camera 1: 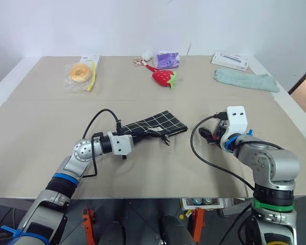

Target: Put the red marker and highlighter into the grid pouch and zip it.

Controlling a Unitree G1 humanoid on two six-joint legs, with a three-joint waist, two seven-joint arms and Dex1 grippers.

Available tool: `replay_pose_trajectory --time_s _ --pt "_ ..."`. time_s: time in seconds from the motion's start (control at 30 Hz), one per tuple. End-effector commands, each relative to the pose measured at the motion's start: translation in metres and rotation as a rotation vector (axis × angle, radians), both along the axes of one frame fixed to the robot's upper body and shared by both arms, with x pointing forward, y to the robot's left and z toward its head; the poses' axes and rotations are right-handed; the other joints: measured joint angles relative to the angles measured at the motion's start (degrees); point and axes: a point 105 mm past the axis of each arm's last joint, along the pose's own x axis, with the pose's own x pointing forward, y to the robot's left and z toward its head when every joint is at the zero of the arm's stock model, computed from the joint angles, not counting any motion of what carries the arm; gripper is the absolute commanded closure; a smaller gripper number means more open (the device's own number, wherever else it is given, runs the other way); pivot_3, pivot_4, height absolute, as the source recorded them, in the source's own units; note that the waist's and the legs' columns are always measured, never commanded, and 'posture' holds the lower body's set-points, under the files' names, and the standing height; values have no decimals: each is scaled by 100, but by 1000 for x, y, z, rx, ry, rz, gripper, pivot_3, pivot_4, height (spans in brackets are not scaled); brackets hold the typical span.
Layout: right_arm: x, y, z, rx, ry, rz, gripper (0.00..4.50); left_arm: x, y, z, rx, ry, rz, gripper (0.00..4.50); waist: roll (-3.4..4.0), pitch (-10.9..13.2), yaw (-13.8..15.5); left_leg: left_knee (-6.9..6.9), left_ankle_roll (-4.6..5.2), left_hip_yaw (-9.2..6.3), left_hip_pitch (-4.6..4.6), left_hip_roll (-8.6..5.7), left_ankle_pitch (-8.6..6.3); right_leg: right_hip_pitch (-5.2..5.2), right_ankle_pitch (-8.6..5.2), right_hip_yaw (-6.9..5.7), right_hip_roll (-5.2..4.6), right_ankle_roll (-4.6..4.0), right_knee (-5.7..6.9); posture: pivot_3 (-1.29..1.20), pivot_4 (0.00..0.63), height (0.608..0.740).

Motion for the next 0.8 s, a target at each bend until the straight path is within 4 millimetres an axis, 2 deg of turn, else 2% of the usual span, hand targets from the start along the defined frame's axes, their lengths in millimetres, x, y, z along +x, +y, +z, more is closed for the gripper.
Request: replay_pose_trajectory --time_s 0.03,0.2,0.23,0.3,0.5,0.53,0.6,0.67,0.73,0.8 --pt "0 -8 8 -104 -47 -55 39 0 -4 11 -4 -40 -19 4500 0 0 0 0 0 0 0 0 0 0 0 0 0 0 0 0 150 739" --pt "-1 -4 -3 -94 -1 -41 39 -1 -4 12 -9 -40 -21 4500 0 0 -2 0 0 0 1 0 0 -1 0 1 0 0 0 0 150 739" --pt "-1 -5 -5 -95 11 -46 279 -1 -4 12 -10 -41 -21 4500 0 0 -2 0 0 0 1 1 0 0 0 0 1 0 0 0 150 739" --pt "-2 -5 -9 -63 31 -51 819 -1 -4 12 -13 -44 -21 4500 0 0 -2 0 1 -1 1 1 0 -1 0 0 2 -1 1 0 150 739" --pt "0 -6 -10 -7 37 -51 3730 -1 -4 14 -20 -50 -20 4500 0 -1 -1 1 1 0 1 0 0 2 1 0 0 -1 0 0 150 739" --pt "2 -6 -4 -26 2 -38 4009 0 -4 15 -20 -50 -20 4500 0 -1 0 1 1 -1 2 0 0 2 1 -1 0 -1 0 0 150 739" --pt "5 -8 8 -104 -52 24 4007 0 -5 16 -22 -53 -21 4500 2 0 1 1 1 0 1 -1 0 2 1 0 -1 0 0 0 150 739" --pt "7 -3 31 -270 -185 194 4007 1 -6 17 -24 -54 -21 4500 7 3 9 2 1 1 0 -5 0 2 -1 1 -6 2 -1 0 150 739" --pt "1 8 46 -482 -294 422 4007 1 -6 17 -24 -55 -21 4500 9 5 1 0 1 5 0 -8 0 1 -5 3 -10 9 -3 0 150 739" --pt "-14 15 47 -602 -318 645 4007 2 -5 17 -24 -55 -20 4500 7 5 1 -2 9 6 2 -7 -5 3 -11 2 -9 16 -6 0 150 739"
